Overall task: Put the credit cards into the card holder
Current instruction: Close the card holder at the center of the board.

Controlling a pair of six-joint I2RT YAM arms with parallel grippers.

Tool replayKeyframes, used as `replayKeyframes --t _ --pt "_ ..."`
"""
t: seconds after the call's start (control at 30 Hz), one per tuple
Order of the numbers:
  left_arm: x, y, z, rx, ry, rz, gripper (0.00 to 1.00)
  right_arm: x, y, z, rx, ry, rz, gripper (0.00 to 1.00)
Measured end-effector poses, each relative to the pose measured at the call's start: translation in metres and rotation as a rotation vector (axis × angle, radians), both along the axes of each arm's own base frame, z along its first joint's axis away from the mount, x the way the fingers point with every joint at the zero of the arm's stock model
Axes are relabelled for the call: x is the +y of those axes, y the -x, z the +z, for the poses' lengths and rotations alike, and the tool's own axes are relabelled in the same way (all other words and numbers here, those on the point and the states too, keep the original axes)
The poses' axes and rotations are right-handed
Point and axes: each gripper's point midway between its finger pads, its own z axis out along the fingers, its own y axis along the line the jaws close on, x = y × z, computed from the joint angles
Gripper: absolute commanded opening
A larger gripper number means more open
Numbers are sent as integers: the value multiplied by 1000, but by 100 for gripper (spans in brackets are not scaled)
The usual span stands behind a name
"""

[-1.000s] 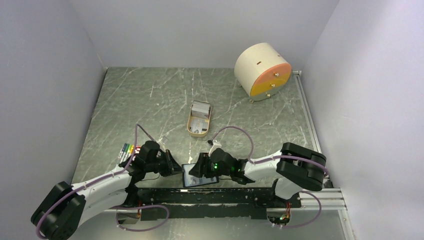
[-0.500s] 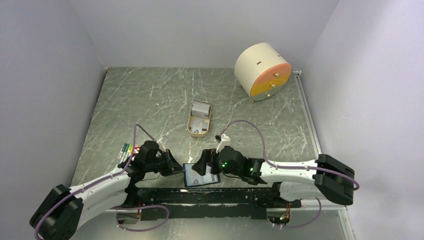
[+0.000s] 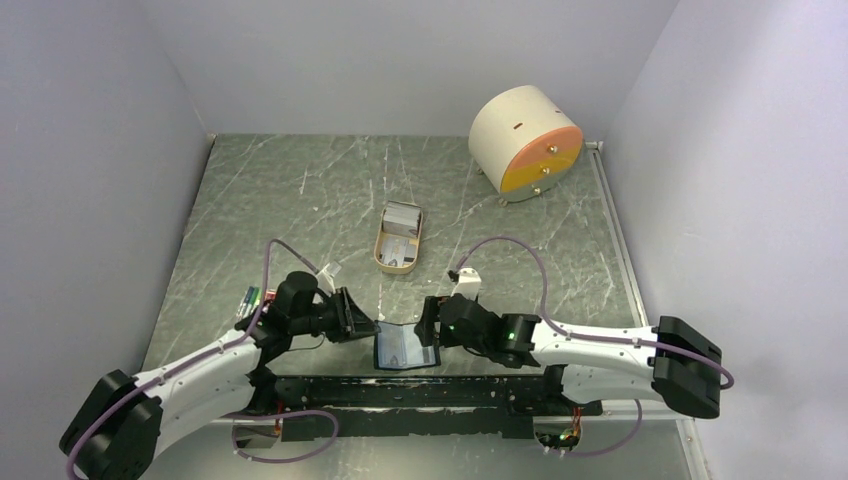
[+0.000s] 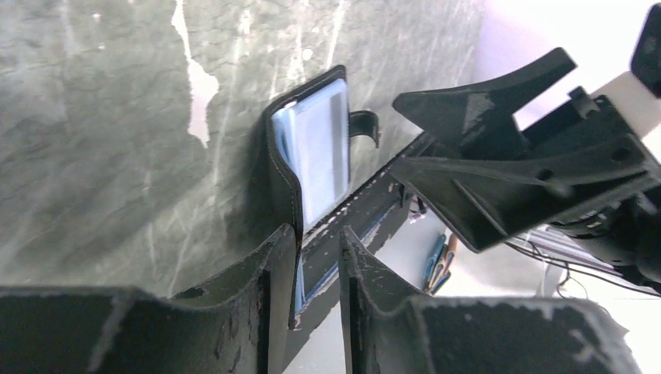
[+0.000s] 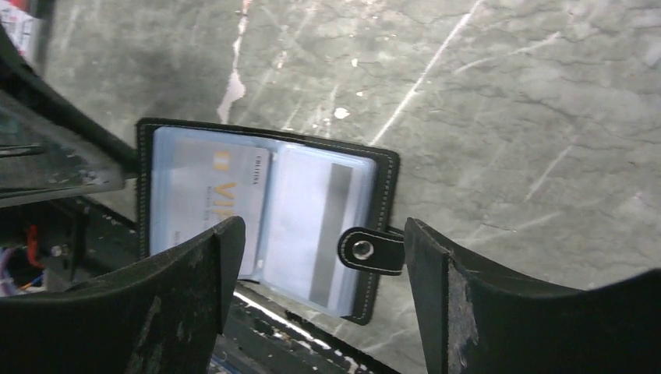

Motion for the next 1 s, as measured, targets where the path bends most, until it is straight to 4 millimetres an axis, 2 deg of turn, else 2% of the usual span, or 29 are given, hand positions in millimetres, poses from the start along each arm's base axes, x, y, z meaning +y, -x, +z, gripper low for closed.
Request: replayKeyframes --t 0.27,0.4,0.47,0.57,0.67,0.8,0.93,1.0 --pt "-18 2 8 21 79 -53 33 -13 1 -14 27 86 -30 59" --pt "-30 8 10 32 95 -95 32 -10 0 -14 21 67 -24 58" --pt "-37 10 11 34 102 -114 28 -8 0 -14 21 64 -20 56" --pt "-47 12 10 40 106 -142 24 -6 0 -19 25 77 -14 48" --pt "-53 14 5 53 102 -158 23 -10 1 -26 36 105 -15 39" --pt "-61 12 -2 68 85 -173 24 -14 2 -25 37 110 -26 27" --pt "-67 8 -2 51 74 -187 25 -20 3 -21 30 84 -36 25" --pt "-71 5 -1 44 71 -194 25 -22 4 -20 29 79 -39 35"
